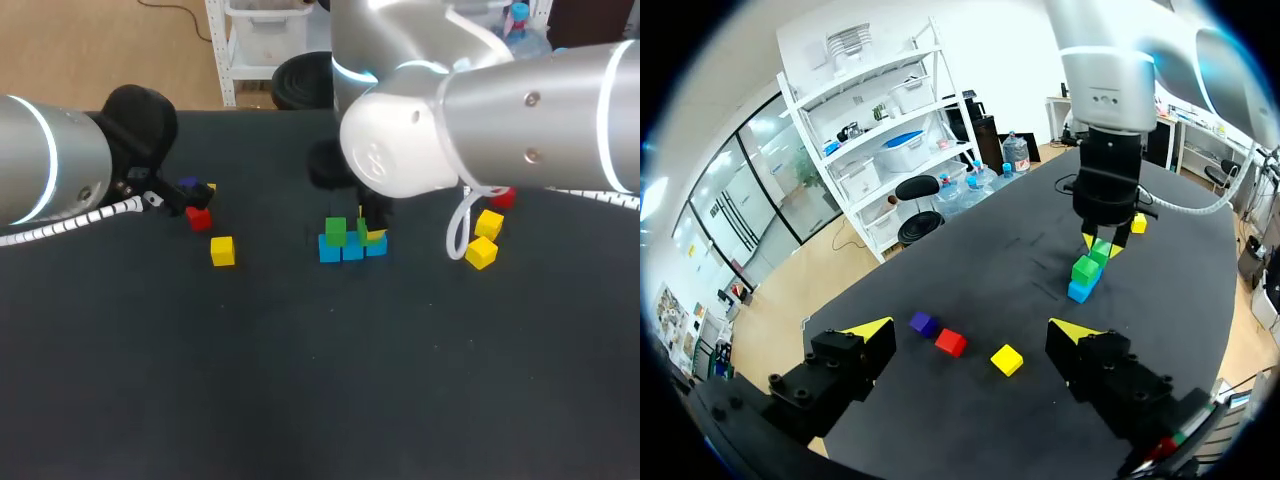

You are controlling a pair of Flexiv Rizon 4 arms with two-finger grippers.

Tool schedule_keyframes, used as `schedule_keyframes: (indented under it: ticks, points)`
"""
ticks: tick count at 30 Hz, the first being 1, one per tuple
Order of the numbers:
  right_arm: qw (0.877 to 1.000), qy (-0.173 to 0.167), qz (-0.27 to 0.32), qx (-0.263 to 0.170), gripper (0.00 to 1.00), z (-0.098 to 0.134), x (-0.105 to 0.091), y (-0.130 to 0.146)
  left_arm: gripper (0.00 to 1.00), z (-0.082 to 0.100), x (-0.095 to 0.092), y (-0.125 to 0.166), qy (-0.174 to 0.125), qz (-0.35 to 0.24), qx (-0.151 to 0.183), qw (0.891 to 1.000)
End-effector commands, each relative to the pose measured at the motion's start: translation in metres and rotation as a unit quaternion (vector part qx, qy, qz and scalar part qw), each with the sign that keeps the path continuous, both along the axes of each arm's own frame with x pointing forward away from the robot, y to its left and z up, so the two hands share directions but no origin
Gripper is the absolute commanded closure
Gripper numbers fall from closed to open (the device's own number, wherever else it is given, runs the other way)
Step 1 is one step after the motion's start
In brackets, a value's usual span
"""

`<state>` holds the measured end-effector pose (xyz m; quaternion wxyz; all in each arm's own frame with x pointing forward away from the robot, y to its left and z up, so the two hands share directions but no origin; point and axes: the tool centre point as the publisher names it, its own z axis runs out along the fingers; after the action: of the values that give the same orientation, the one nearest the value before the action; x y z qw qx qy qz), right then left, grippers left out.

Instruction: Place the blue cubes, place green cubes on the blue cubes, place the yellow cubes on the green cubes, then place the red cubes on the yellow cubes, and place purple cube on the red cubes.

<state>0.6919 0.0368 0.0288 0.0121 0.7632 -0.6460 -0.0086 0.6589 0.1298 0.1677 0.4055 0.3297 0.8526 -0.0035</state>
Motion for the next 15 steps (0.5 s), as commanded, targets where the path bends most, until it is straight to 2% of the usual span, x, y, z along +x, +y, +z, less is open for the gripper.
schedule_keyframes:
  ticks: [1, 6, 9, 11, 13, 15]
  points:
    - [1.000, 0.002, -0.001, 0.001, 1.00, 0.0004, 0.0012, 0.0008, 0.00, -0.0011, -0.0002, -0.0004, -0.002, 0.001, -0.001, 1.000]
    - [1.000, 0.003, -0.005, 0.002, 1.00, 0.0008, 0.0019, 0.0013, 0.00, -0.0011, -0.0002, -0.0004, -0.002, 0.001, -0.001, 1.000]
    - [1.000, 0.003, -0.007, 0.003, 0.74, 0.0006, 0.0029, 0.0020, 0.00, -0.0011, -0.0002, -0.0004, -0.002, 0.001, -0.001, 1.000]
    - [1.000, 0.003, -0.007, 0.003, 0.70, 0.0005, 0.0030, 0.0023, 0.00, -0.0011, -0.0002, -0.0004, -0.002, 0.001, -0.001, 1.000]
    - [1.000, 0.003, -0.008, 0.004, 0.60, 0.0005, 0.0030, 0.0027, 0.00, -0.0011, -0.0002, -0.0004, -0.002, 0.001, -0.001, 1.000]
    - [1.000, 0.004, -0.008, 0.003, 0.58, 0.0005, 0.0031, 0.0029, 0.00, -0.0011, -0.0002, -0.0004, -0.002, 0.001, -0.001, 1.000]
